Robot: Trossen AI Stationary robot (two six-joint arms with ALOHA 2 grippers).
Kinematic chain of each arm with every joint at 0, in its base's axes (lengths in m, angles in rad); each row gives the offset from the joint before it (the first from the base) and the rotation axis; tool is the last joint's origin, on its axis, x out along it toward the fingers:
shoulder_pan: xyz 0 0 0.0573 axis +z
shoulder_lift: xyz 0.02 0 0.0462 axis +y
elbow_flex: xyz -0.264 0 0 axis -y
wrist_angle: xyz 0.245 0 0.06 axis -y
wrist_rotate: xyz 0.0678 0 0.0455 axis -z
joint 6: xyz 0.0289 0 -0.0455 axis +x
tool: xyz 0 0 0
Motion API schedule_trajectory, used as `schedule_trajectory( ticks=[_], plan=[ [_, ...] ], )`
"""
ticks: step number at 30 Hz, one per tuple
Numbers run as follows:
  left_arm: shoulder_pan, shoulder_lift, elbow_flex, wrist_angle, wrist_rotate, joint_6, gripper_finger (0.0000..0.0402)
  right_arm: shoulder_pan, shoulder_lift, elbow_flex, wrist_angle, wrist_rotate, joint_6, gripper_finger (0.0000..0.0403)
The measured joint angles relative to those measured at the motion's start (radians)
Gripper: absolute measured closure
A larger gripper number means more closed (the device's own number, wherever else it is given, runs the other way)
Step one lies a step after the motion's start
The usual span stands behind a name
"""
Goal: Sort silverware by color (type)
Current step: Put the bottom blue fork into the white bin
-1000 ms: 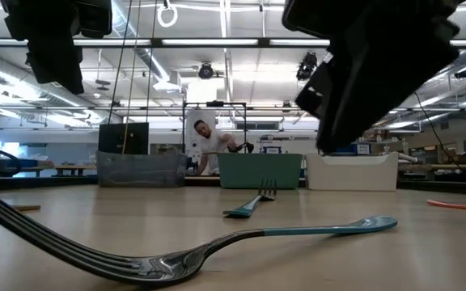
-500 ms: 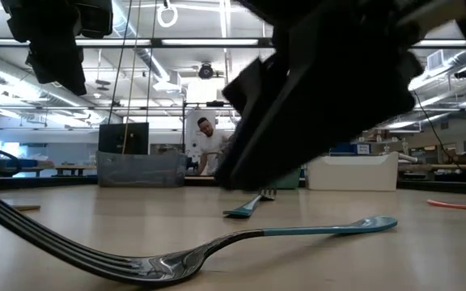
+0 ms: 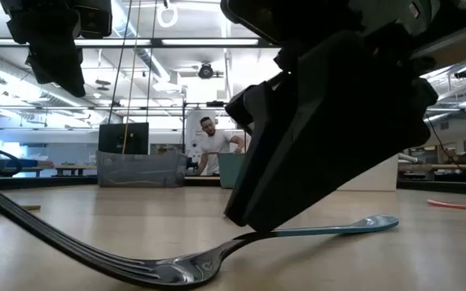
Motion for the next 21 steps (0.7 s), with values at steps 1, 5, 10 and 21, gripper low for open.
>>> schedule_trajectory(
  ticks=[1,5,10,21],
  plan=[
    [0.0,0.0,0.0,-0.001,0.0,0.0,0.0287,0.0,0.0,0.0,0.001,0.0,0.011,0.0315],
    [0.0,0.0,0.0,-0.006,0.0,0.0,0.0287,-0.001,-0.009,-0.001,0.001,0.0,0.068,0.032],
    [0.0,0.0,0.0,-0.007,-0.008,0.002,0.0287,0.0,-0.022,-0.002,-0.001,-0.037,0.062,0.0328],
    [0.0,0.0,0.0,-0.007,-0.026,0.003,0.0287,0.012,-0.02,0.0,-0.063,0.028,0.016,0.033]
  ],
)
